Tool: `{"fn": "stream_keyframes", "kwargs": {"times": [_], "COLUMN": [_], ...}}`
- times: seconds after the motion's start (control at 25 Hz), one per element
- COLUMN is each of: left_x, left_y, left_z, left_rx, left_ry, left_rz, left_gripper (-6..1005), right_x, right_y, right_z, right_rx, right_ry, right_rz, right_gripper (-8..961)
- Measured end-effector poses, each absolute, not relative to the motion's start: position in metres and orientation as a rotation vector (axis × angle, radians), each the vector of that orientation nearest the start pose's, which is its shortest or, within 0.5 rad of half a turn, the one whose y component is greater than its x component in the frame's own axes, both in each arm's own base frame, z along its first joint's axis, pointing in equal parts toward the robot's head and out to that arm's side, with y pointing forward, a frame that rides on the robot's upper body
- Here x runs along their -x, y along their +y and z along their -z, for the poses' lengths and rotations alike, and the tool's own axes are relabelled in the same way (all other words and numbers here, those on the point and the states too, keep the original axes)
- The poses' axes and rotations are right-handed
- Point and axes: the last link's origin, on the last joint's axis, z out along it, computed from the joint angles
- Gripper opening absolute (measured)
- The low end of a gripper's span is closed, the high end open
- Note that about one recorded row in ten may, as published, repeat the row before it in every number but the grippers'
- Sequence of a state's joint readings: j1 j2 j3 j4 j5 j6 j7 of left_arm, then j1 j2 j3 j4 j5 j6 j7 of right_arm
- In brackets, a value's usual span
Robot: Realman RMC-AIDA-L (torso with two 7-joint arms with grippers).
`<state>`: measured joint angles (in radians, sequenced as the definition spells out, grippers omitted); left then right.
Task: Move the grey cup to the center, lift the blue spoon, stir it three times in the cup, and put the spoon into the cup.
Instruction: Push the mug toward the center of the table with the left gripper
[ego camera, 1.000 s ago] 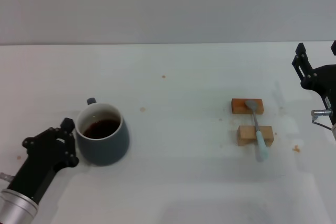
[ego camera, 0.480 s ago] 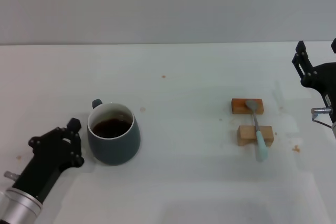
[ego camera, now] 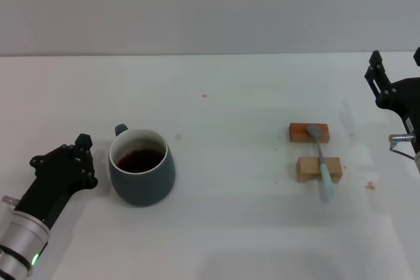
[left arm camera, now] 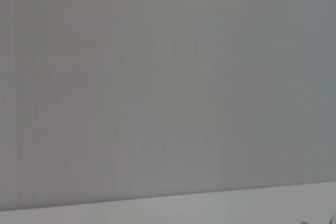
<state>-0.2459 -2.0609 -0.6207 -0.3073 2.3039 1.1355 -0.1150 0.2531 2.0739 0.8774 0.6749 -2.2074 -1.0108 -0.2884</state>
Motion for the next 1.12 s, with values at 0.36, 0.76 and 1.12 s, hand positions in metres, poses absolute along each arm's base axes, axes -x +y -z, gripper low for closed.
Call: {"fn": "stream_keyframes", "kwargs": {"times": [0.36, 0.76, 1.12], "left_x": [0.336, 0.323, 0.315], "left_y": [0.276, 0.277, 0.273], "left_z": [0.062, 0.072, 0.081], "left_rx": [1.81, 1.869, 1.925], "left_ry": [-0.624, -0.599, -0.573], "left_rz": [0.629, 0.65, 0.668], "left_gripper": [2, 2, 2], "right_x": [-0.272, -0.27, -0.271], "right_y": [0.324, 0.328, 0.328], "right_z": [0.034, 0.034, 0.034], "right_rx": [1.536, 1.542, 1.544], "right_ry": [0.481, 0.474, 0.472], "right_rz": [-0.688, -0.688, -0.685], "right_gripper": [736, 736, 736]}}
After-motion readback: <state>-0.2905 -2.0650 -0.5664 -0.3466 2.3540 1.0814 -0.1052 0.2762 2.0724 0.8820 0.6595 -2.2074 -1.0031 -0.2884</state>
